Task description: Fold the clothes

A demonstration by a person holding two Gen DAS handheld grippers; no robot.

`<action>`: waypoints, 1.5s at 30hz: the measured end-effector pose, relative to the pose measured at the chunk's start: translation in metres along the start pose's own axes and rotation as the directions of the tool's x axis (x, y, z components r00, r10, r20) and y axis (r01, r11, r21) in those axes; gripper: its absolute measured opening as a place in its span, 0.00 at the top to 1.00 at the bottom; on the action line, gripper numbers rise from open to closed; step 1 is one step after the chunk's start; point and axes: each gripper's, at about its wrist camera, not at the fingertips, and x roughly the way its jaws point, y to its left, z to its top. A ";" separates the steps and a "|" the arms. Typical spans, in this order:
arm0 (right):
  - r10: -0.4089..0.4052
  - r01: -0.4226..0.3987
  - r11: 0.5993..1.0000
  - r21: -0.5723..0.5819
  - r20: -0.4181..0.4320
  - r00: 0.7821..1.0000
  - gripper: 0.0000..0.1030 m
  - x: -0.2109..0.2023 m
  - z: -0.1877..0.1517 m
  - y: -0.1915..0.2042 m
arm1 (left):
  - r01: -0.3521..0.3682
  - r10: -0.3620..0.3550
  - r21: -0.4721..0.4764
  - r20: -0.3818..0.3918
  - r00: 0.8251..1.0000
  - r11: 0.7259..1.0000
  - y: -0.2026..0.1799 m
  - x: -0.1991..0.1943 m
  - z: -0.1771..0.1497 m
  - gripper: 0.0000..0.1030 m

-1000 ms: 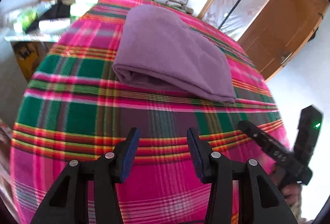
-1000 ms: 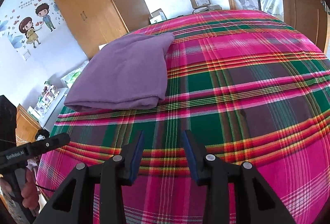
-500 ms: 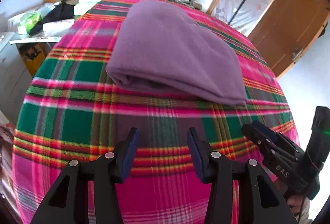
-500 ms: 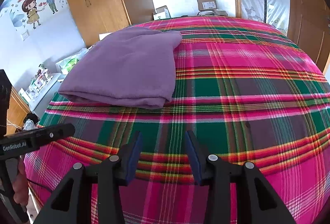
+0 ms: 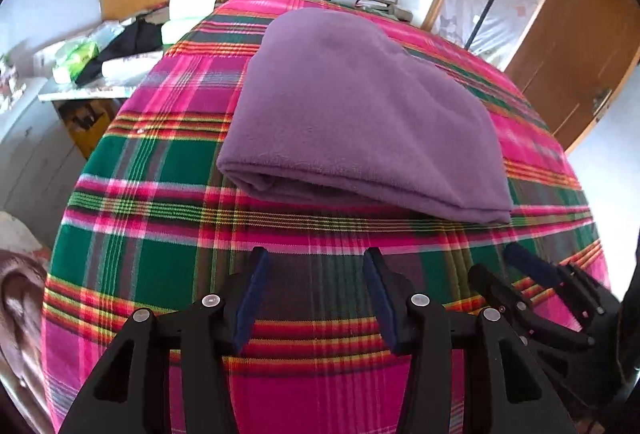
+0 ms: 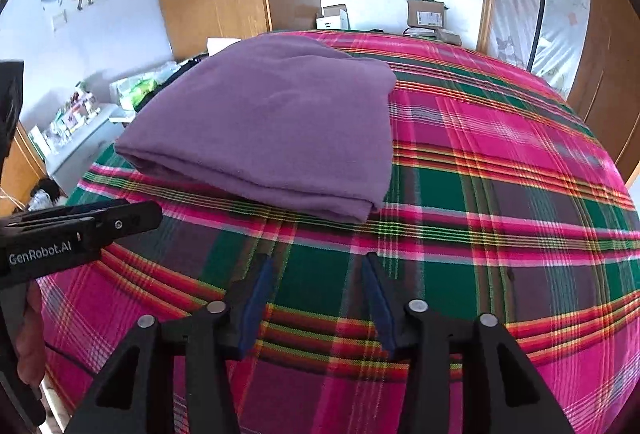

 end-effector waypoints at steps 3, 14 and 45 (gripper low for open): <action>-0.017 0.017 1.000 -0.011 -0.005 1.000 0.47 0.002 0.001 0.004 | -0.013 0.013 0.014 0.009 1.000 1.000 -0.002 0.002 0.001 0.49; -0.069 0.069 0.998 0.010 -0.017 0.997 0.34 0.009 0.006 -0.002 | -0.129 0.127 0.061 0.044 0.991 0.990 -0.014 0.012 0.004 0.45; -0.085 0.086 0.996 0.036 -0.027 0.996 0.27 0.012 0.010 -0.009 | -0.184 0.180 0.058 0.069 0.981 0.981 -0.020 0.022 0.007 0.30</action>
